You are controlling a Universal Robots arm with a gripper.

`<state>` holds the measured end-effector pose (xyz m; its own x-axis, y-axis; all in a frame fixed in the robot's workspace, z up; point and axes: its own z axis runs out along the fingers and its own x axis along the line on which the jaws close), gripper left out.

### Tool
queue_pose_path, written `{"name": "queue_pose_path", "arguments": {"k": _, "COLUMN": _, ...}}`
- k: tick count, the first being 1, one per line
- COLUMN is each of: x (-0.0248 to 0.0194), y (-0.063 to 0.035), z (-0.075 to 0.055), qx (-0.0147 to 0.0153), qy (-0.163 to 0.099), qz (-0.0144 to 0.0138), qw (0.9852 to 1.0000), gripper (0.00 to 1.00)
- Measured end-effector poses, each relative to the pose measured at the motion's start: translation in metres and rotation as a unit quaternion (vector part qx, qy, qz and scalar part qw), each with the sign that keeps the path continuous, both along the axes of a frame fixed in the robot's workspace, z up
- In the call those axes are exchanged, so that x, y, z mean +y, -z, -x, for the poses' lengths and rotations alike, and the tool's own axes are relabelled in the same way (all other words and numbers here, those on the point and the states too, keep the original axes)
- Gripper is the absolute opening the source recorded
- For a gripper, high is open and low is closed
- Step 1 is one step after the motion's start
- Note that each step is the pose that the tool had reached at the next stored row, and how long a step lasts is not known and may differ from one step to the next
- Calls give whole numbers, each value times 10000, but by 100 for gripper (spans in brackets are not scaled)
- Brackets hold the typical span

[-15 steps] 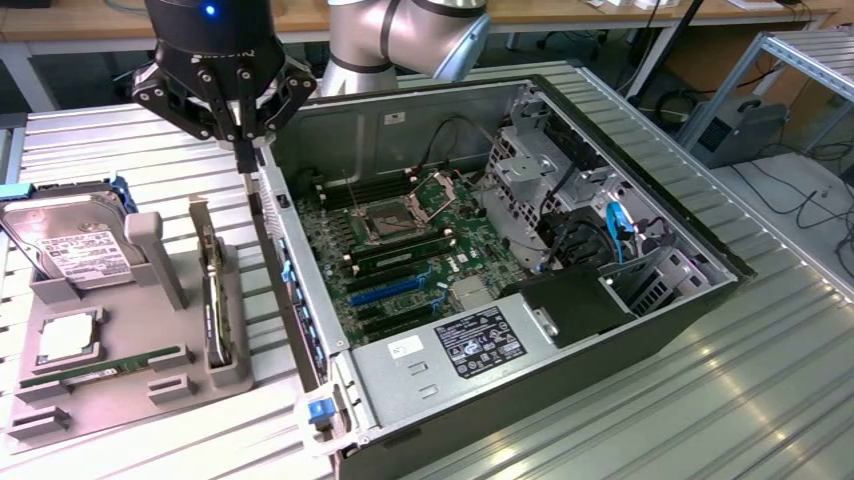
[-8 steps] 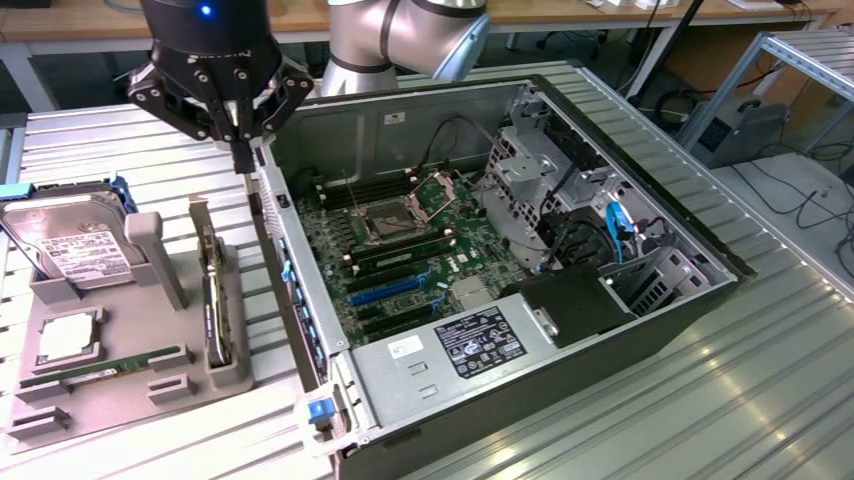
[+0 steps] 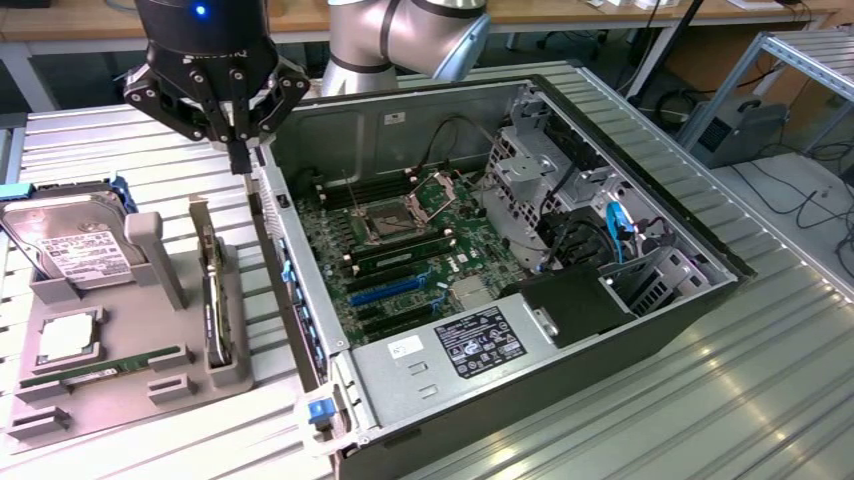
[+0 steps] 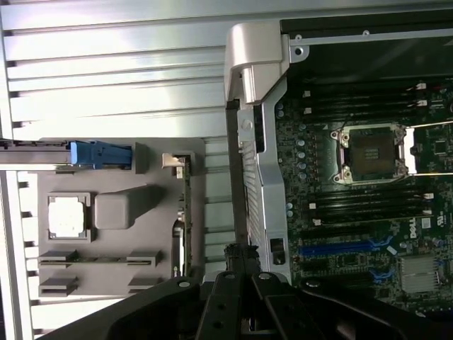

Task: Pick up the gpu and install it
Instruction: 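Reach for the gpu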

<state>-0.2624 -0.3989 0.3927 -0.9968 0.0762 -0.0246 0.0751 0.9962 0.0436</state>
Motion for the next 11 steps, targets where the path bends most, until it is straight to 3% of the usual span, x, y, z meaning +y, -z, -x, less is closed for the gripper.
{"name": "queue_pose_path", "arguments": {"k": 11, "x": 0, "y": 0, "z": 43, "qx": 0, "qy": 0, "qz": 0, "qw": 10000, "gripper": 11}}
